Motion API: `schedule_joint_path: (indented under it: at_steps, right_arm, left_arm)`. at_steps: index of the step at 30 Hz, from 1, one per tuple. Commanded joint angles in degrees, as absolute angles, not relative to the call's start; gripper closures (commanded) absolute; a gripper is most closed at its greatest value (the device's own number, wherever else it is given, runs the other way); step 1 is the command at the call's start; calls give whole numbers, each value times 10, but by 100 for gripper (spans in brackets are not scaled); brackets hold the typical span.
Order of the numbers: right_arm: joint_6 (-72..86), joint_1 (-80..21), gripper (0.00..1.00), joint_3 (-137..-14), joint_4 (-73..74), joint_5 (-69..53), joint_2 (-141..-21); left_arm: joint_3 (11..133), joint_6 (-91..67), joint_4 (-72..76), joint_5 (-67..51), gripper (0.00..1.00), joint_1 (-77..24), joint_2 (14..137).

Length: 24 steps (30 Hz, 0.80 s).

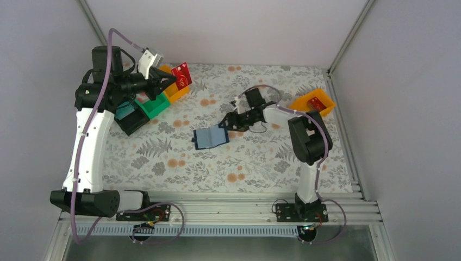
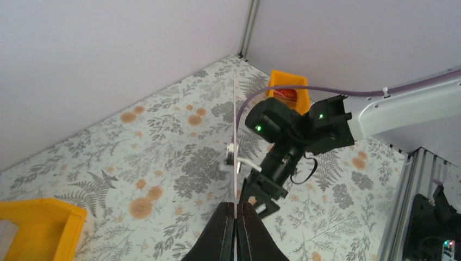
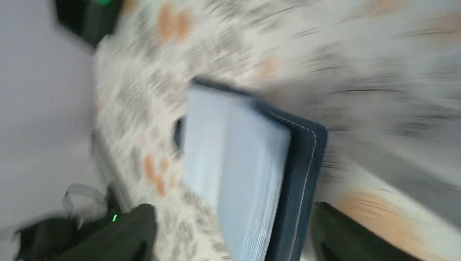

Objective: Take the credit cards out of the card holder

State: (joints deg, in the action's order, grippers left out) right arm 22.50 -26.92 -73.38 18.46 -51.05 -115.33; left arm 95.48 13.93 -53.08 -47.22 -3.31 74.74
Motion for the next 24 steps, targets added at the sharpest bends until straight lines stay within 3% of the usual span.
schedule_joint_path:
  at_steps: [1,3,6,10,17,21,24]
  right_arm:
    - [231,-238,20,-753,267,-286,-1064]
    - [216,-249,2,-755,262,-227,-1001]
    - [160,-294,1,-754,202,-239,-897]
    - [129,-349,1,-706,5,-442,-807]
    - [144,-402,1,-765,-97,-500,-844]
    - [135,-407,8,-786,-85,-507,-856]
    - [133,-406,24,-790,-87,-521,-855]
  left_arm:
    - [978,104,-514,-502,98,-31,756]
    - [978,104,-515,-522,98,-31,757]
    - [977,104,-514,-550,98,-32,755]
    - [973,123,-525,-618,98,-35,751]
    - [967,181,-556,-708,97,-48,730]
    - [967,217,-584,-742,98,-49,727]
    - [958,234,-596,-748,98,-49,726]
